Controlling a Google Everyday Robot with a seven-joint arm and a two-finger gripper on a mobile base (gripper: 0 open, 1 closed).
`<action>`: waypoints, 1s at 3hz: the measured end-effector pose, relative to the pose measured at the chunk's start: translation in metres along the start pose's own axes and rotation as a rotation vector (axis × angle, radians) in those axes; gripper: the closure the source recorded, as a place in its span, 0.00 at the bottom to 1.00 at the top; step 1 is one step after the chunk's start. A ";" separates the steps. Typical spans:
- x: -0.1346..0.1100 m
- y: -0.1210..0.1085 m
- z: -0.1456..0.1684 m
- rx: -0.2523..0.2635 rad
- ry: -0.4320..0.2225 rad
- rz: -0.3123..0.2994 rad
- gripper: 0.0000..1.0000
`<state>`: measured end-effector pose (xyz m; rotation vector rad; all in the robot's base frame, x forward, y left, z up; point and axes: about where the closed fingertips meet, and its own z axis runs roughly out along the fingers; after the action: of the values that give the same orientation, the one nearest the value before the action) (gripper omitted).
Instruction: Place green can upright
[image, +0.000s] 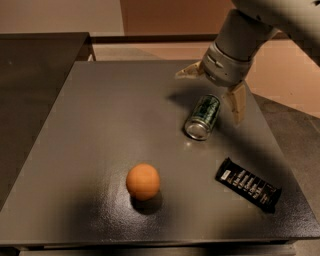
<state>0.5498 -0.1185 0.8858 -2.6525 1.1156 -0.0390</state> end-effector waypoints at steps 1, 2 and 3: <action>-0.004 -0.001 0.014 -0.074 0.016 -0.097 0.00; -0.005 0.001 0.023 -0.135 0.019 -0.160 0.00; -0.006 0.004 0.028 -0.158 0.013 -0.182 0.00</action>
Offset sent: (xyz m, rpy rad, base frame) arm -0.0095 0.0048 -0.0300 -0.2047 0.1017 0.2401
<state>0.5463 -0.1106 0.8578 -2.8914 0.9117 -0.0033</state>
